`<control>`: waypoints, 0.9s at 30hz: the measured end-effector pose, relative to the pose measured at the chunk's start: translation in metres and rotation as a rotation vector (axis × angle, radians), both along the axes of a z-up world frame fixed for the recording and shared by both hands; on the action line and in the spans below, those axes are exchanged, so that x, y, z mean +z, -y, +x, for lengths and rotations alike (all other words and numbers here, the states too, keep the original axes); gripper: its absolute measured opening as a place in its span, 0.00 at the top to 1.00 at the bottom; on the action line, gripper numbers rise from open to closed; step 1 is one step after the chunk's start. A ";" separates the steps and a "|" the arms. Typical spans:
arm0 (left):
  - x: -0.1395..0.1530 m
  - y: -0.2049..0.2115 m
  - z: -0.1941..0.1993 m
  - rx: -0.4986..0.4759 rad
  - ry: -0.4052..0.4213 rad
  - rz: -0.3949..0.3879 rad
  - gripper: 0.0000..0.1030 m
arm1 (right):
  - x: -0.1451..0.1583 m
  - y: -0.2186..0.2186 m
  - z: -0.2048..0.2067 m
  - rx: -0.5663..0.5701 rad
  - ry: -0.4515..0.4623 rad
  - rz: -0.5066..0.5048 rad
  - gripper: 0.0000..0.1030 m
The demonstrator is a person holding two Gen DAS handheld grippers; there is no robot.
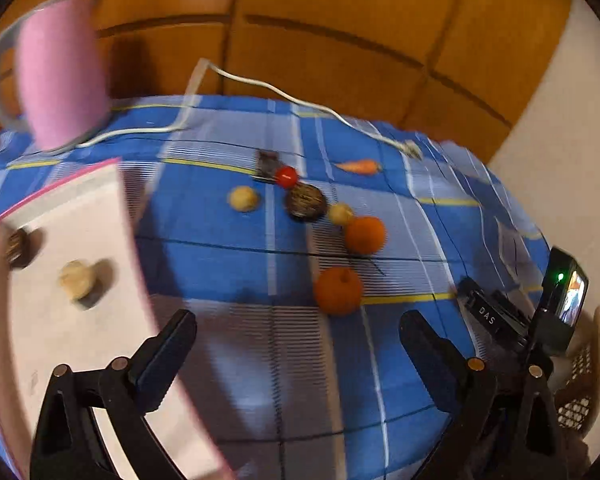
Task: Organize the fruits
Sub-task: 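Reach the left gripper to an orange and grasp it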
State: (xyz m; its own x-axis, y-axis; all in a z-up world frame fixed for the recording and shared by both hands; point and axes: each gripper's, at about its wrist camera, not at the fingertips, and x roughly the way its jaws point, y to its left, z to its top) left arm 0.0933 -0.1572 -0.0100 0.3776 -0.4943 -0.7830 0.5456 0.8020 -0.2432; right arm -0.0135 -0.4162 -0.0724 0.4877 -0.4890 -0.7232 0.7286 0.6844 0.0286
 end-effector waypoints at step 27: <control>-0.055 0.066 0.008 -0.125 0.125 0.091 0.62 | -0.004 -0.005 0.009 0.011 -0.046 -0.041 0.29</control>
State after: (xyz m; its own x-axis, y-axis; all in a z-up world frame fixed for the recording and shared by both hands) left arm 0.1016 -0.2233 -0.0647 0.4146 -0.4730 -0.7774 0.6641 0.7414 -0.0969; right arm -0.0050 -0.4109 -0.0760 0.4603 -0.5135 -0.7241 0.7206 0.6925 -0.0330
